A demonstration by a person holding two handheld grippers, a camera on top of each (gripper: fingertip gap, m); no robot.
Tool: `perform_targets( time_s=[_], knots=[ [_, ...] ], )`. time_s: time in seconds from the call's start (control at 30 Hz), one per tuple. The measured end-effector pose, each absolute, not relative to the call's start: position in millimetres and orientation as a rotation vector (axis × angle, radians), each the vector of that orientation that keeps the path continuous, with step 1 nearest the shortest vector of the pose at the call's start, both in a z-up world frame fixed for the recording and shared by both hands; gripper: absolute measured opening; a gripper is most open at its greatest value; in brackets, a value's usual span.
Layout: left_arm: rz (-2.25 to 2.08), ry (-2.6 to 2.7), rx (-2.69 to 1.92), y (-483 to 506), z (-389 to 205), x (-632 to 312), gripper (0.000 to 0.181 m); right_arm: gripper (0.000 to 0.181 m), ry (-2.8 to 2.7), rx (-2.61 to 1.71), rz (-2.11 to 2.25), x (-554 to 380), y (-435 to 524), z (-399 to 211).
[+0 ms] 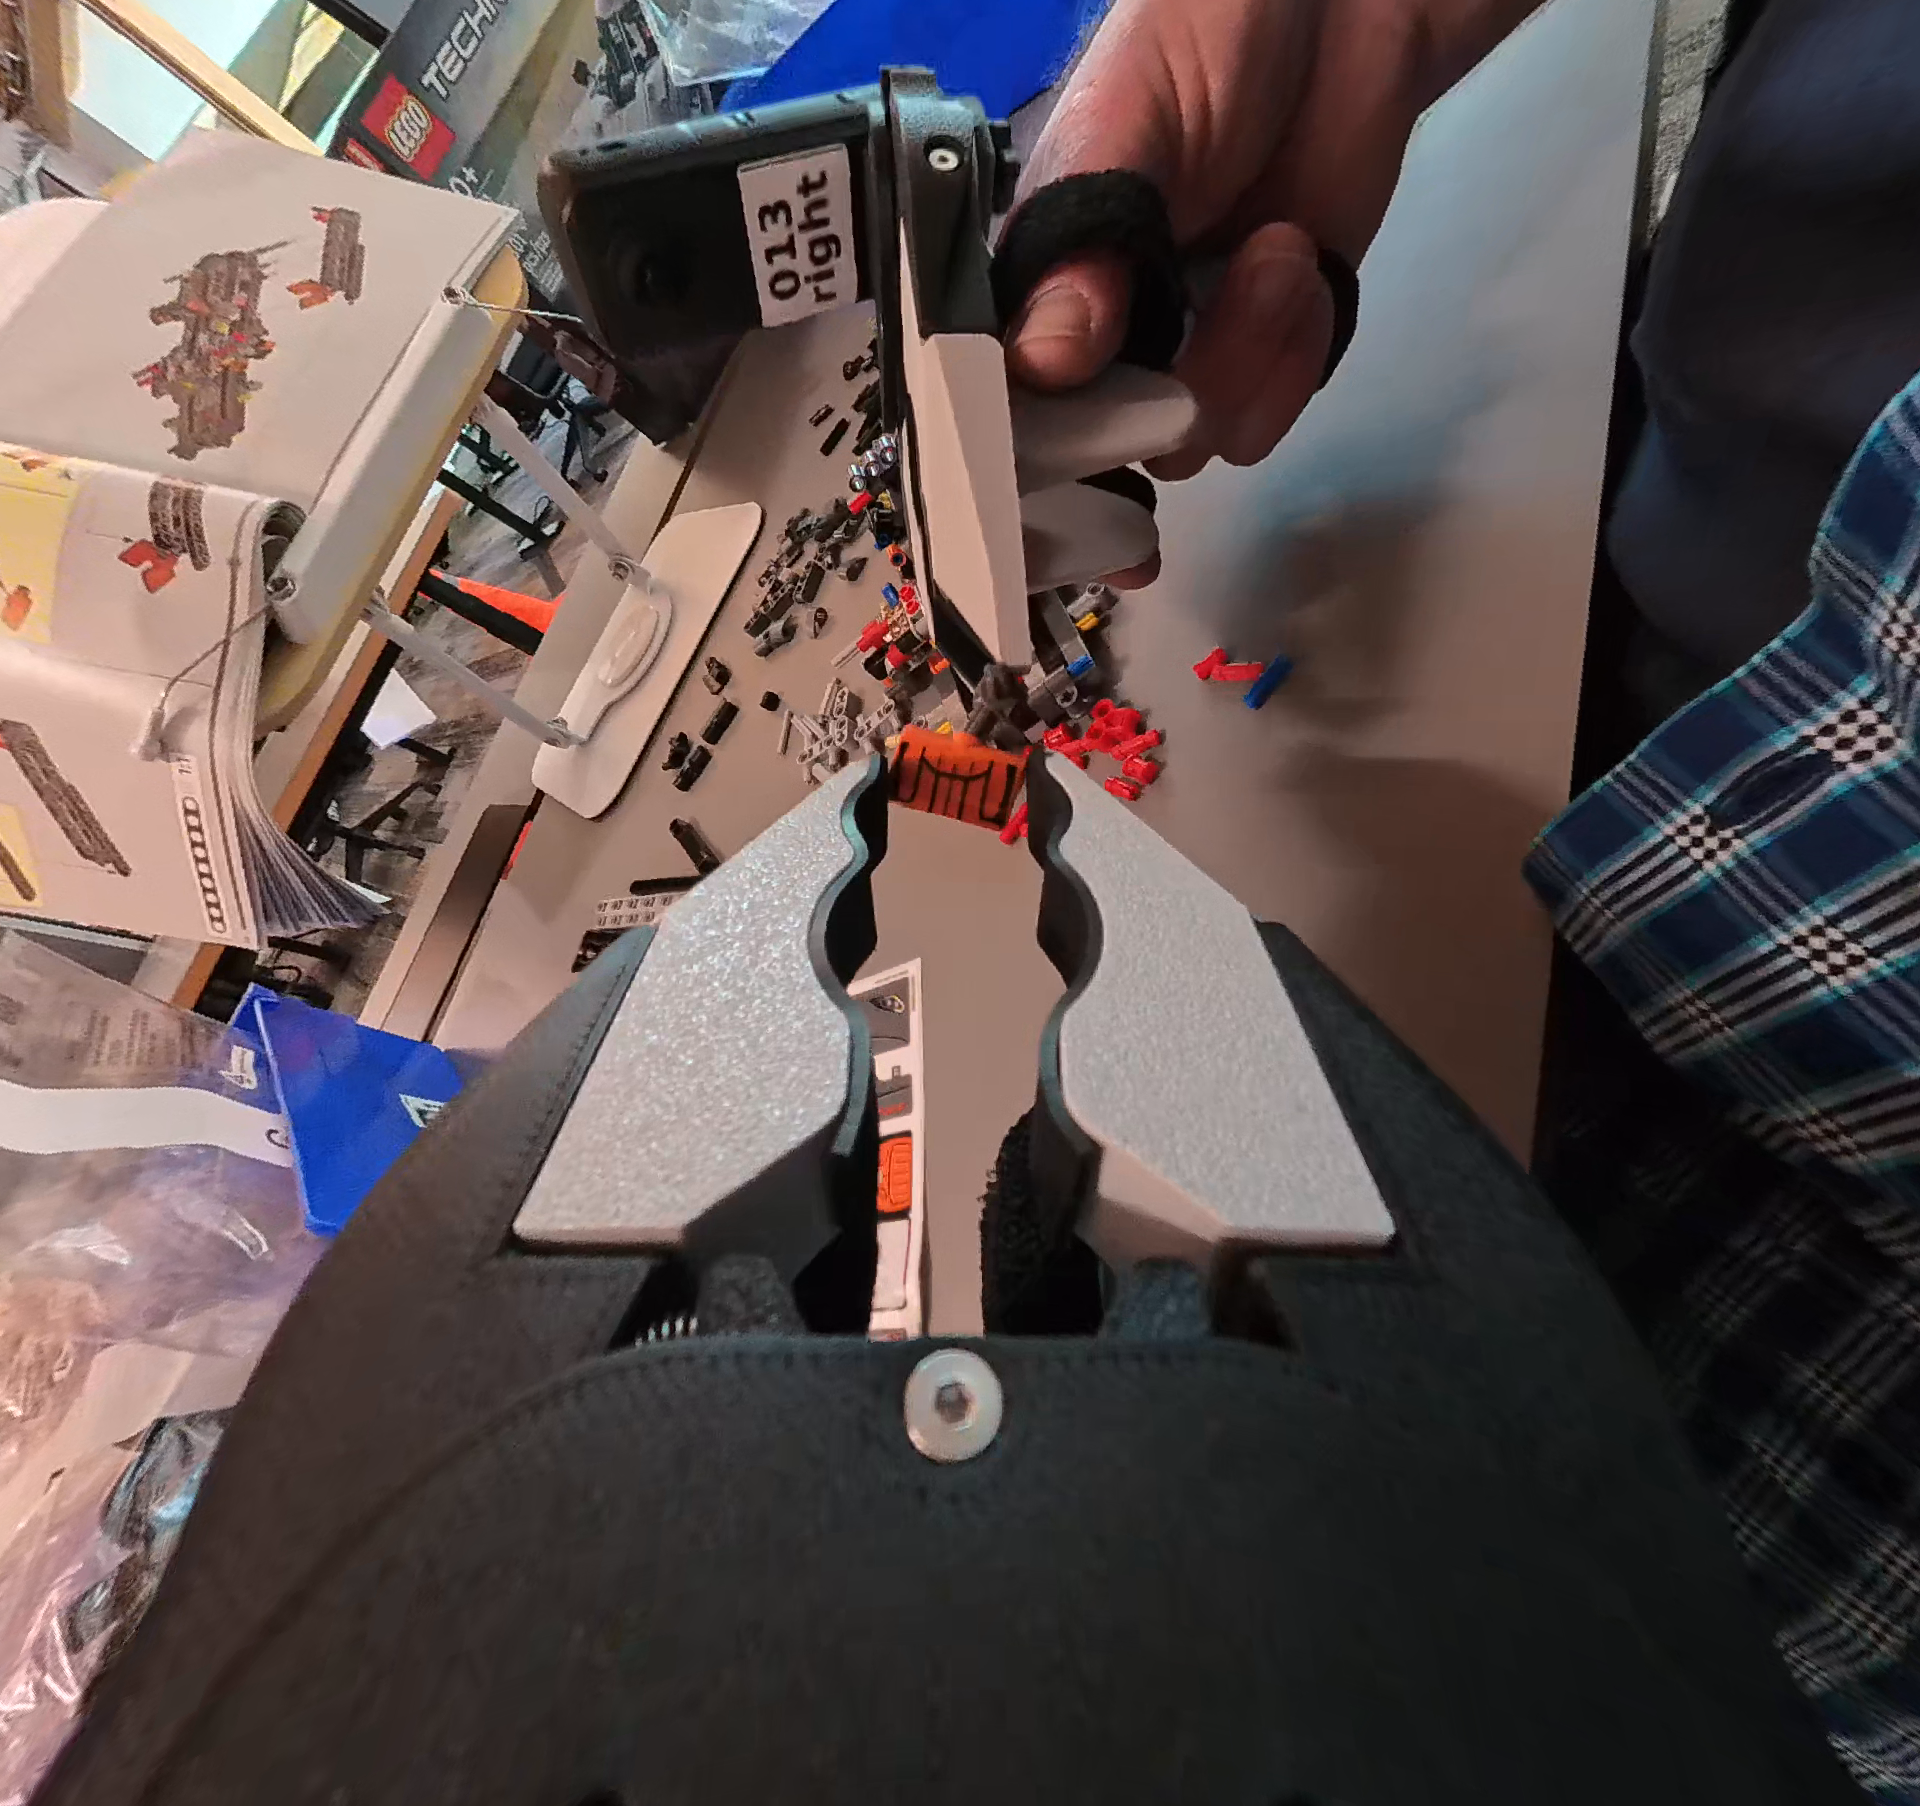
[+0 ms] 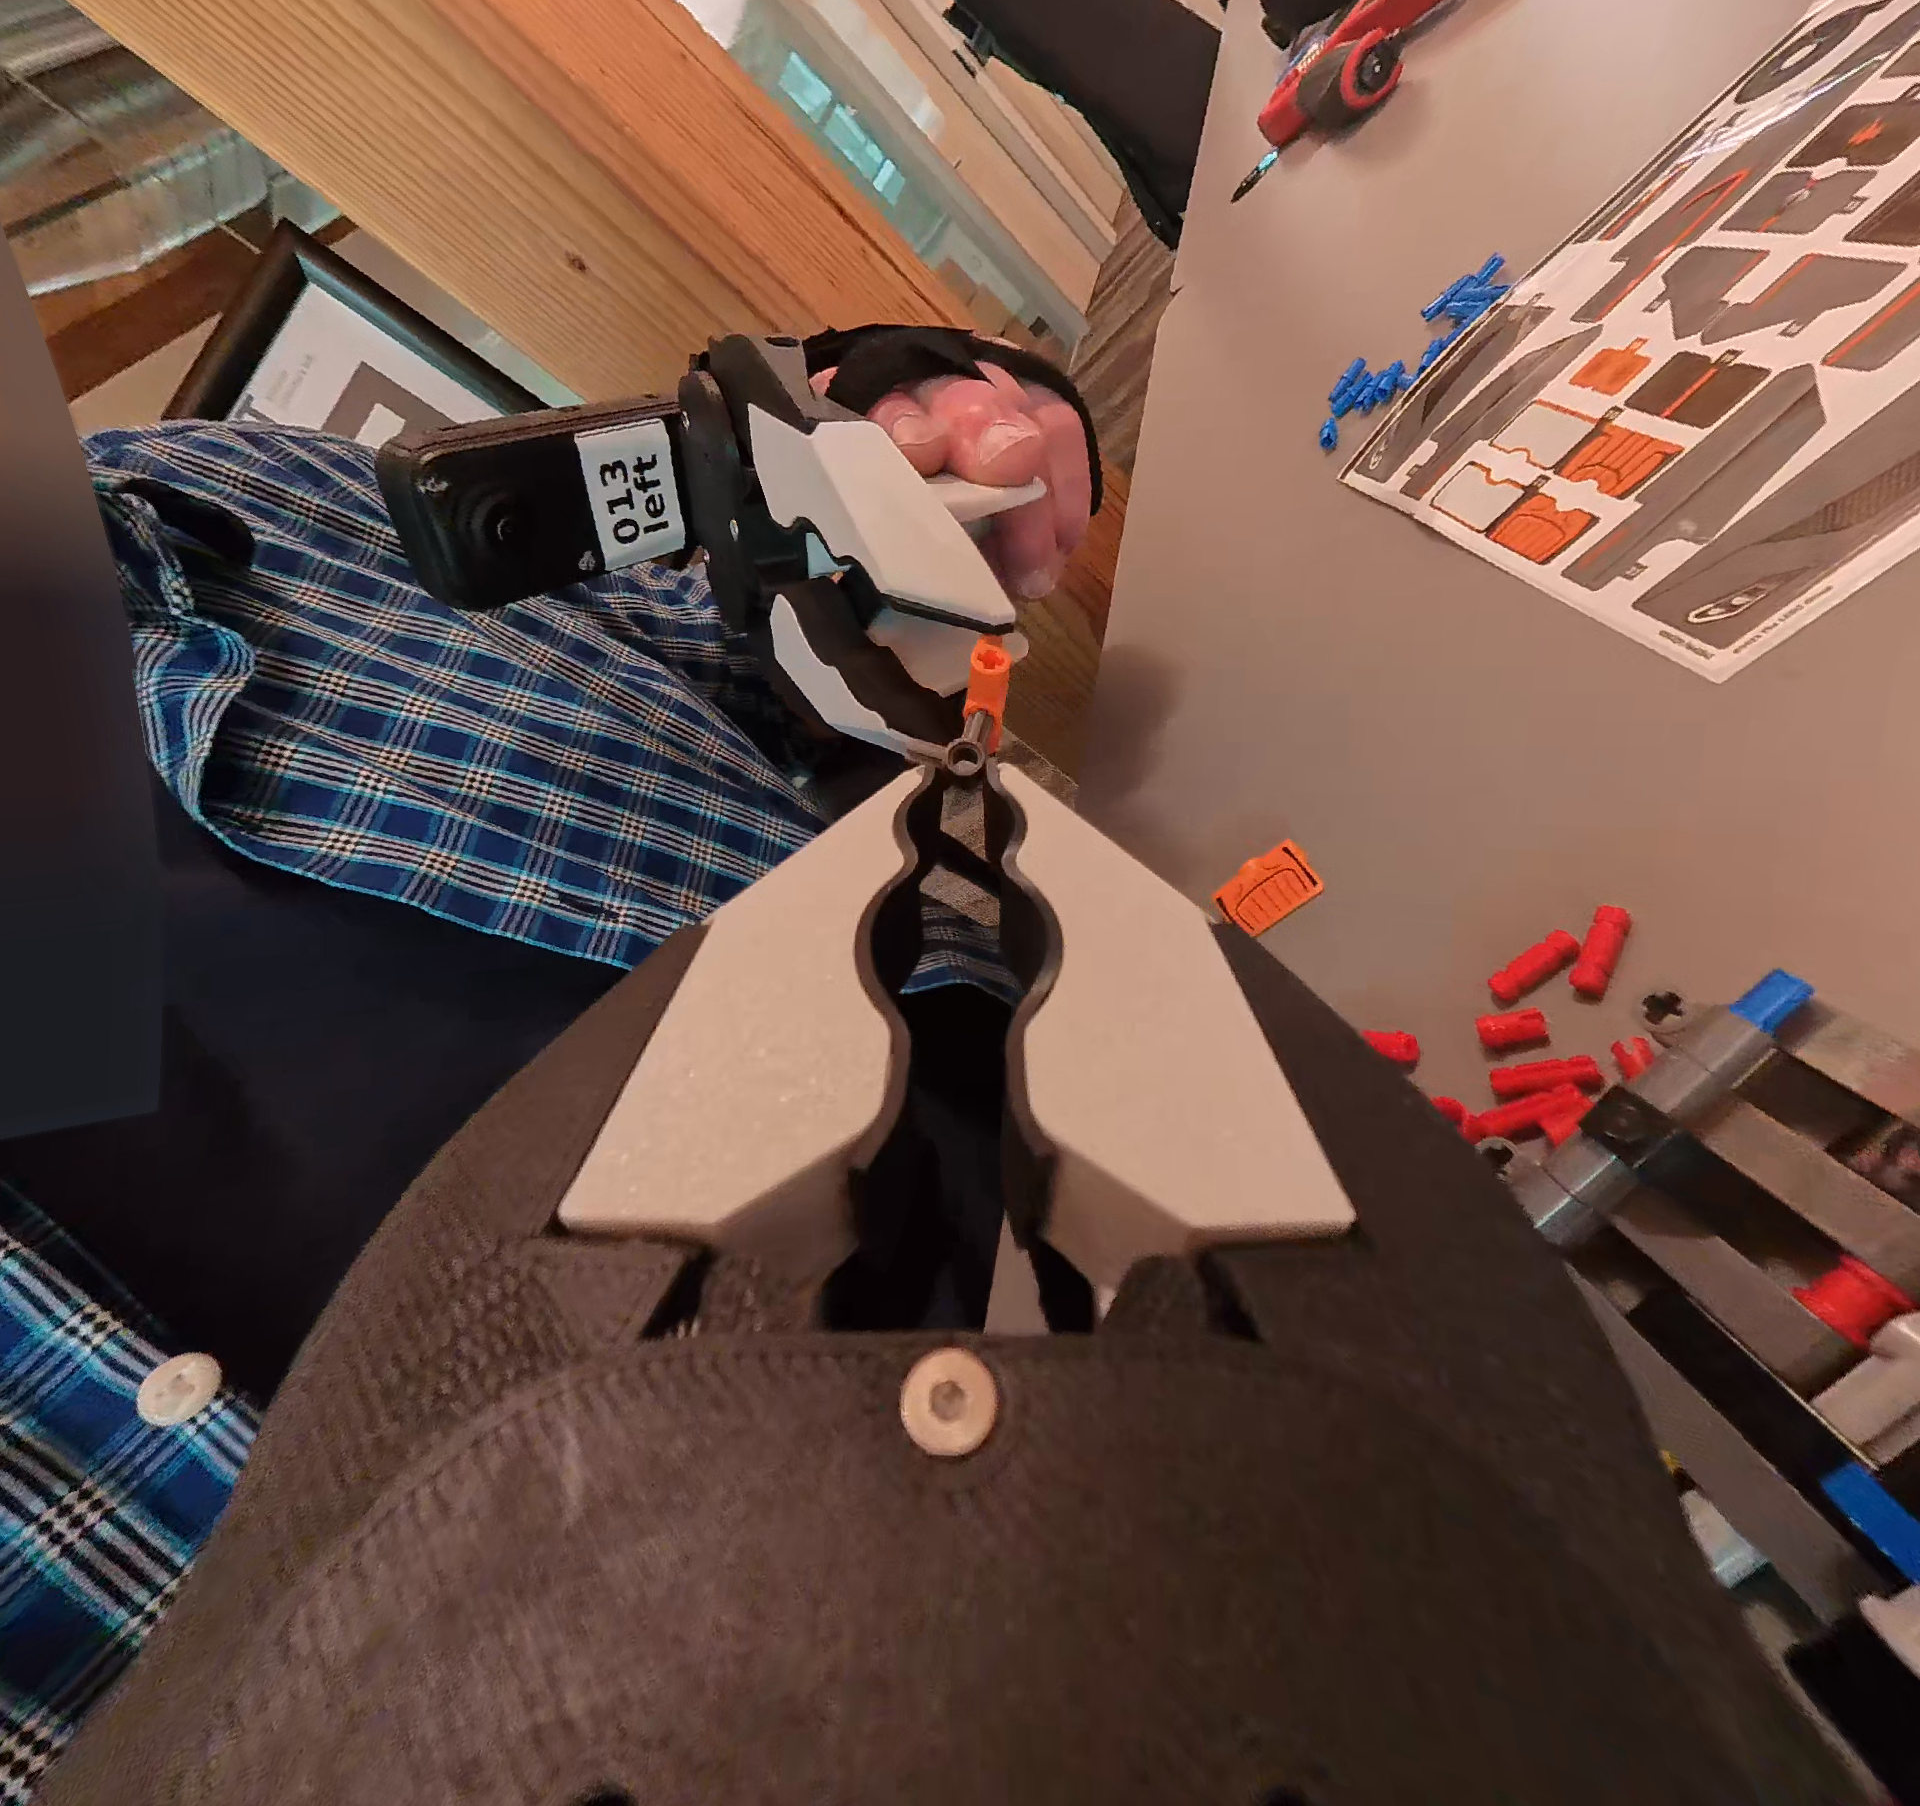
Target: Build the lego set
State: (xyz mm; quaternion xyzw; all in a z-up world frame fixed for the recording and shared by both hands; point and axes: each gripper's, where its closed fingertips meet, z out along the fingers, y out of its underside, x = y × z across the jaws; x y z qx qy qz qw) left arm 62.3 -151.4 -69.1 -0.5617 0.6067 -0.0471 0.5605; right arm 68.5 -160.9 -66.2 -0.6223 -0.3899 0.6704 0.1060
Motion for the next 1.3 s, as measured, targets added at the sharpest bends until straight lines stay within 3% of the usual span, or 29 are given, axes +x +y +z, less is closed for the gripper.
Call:
perform_targets(
  time_s=[1.3],
  knots=[
    [-0.123,1.441,-1.139,-158.2,-31.3,74.1,0.025,0.004,-1.114,-1.648,2.304,78.4,-168.7,-28.8]
  ],
)
